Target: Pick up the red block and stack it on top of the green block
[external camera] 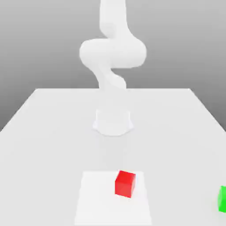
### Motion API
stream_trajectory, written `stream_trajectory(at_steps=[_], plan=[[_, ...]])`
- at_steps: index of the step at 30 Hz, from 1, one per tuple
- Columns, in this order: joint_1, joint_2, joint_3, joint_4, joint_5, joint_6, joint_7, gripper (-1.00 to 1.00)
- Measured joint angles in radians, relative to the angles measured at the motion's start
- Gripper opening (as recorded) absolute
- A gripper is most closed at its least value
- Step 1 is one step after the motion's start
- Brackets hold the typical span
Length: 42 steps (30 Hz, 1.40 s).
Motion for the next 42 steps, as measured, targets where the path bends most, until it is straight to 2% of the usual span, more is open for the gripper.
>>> stream_trajectory(at_steps=[7,13,19,25,26,33,39,42], plan=[[0.011,0.27,0.023,-0.156,0.063,0.159,0.093,0.0],[0.008,0.489,0.065,-0.284,0.073,0.29,0.199,0.0],[0.007,0.704,0.084,-0.408,-0.009,0.424,0.367,0.0],[0.028,0.92,0.05,-0.398,-0.08,0.601,0.433,0.0],[0.035,0.952,0.042,-0.394,-0.085,0.628,0.437,-1.0],[0.035,0.958,0.042,-0.393,-0.089,0.634,0.441,-1.0],[0.027,0.767,0.063,-0.421,-0.038,0.472,0.403,-1.0],[0.088,0.767,0.096,-0.353,-0.057,0.404,0.386,-1.0]])
